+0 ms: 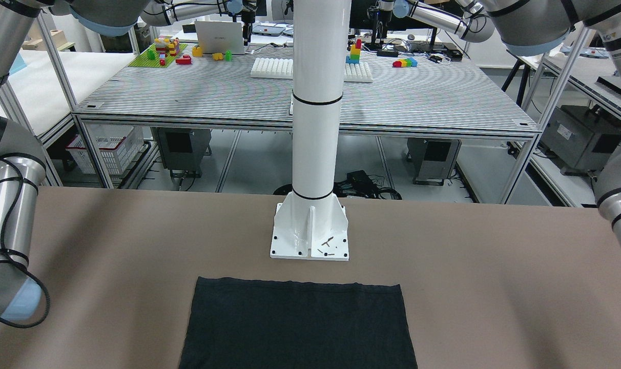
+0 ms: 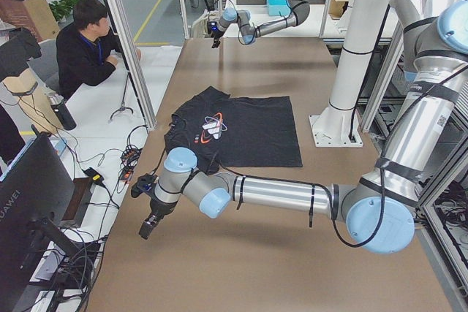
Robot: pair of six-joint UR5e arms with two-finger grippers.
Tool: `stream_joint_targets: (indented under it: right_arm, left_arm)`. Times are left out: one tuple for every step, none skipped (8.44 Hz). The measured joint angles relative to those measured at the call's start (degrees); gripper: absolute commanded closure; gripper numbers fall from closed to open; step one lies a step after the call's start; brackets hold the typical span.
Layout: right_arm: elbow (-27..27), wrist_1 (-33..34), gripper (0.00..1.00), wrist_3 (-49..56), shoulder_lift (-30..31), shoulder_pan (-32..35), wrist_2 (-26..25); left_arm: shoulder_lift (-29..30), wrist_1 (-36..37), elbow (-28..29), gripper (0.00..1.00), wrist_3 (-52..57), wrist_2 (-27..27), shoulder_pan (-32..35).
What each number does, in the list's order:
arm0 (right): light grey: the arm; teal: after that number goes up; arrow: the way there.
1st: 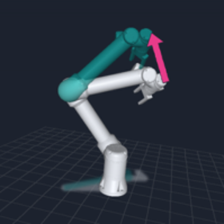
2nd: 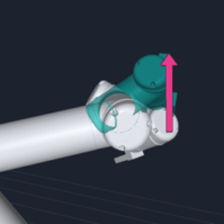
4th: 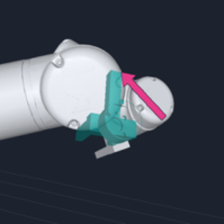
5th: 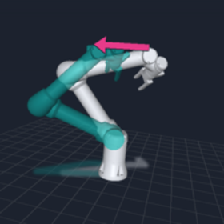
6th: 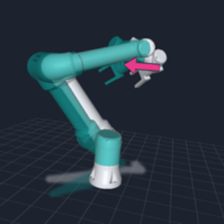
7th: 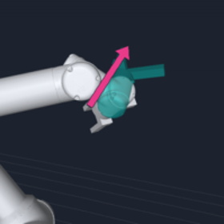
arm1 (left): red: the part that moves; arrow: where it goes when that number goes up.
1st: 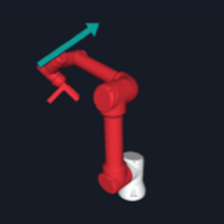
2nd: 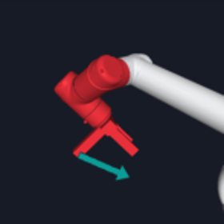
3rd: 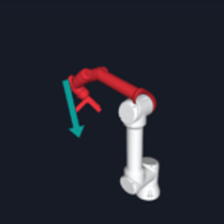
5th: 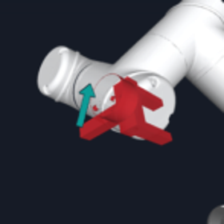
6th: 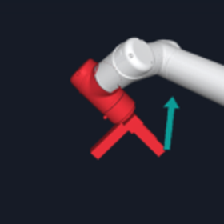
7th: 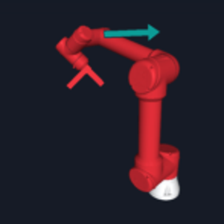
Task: Fold clothes
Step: 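Move the left gripper to its nearest sleeve while the right gripper approaches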
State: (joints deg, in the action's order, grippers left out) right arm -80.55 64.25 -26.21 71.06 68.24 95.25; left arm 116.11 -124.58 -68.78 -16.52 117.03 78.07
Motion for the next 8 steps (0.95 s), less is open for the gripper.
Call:
stream_joint_targets:
  right_arm:
    - [0.39,-0.12,0.08,-5.86,-1.88,-2.68,0.12]
    - [0.59,-0.27,0.08,-10.22,-3.54,-4.92,0.31]
    - [0.70,-0.71,0.08,-12.88,-4.74,-6.45,1.38]
    - [0.97,-2.13,0.08,-14.04,-5.34,-7.13,3.30]
    - [1.64,-3.76,0.08,-14.66,-5.80,-7.45,5.00]
    - [2.59,-5.22,0.08,-14.97,-6.28,-7.66,5.97]
    - [3.32,-6.28,0.08,-15.10,-6.62,-7.92,6.40]
    - [3.72,-6.84,0.07,-15.19,-6.86,-8.17,6.55]
  left_arm:
    - [1.62,-3.25,2.80,0.05,-4.37,1.57,-1.83]
    - [3.00,-5.97,5.09,0.05,-8.40,2.59,-3.58]
    - [3.96,-7.99,6.58,0.05,-12.27,3.25,-5.49]
    - [4.92,-9.40,7.68,0.05,-15.43,4.31,-7.19]
    - [6.14,-11.43,9.64,0.05,-18.16,5.46,-8.85]
    - [7.83,-14.59,12.80,0.06,-21.26,6.12,-10.86]
    - [9.81,-17.45,15.83,0.06,-24.63,6.27,-13.08]
    - [11.73,-19.17,18.13,0.06,-27.48,5.96,-15.34]
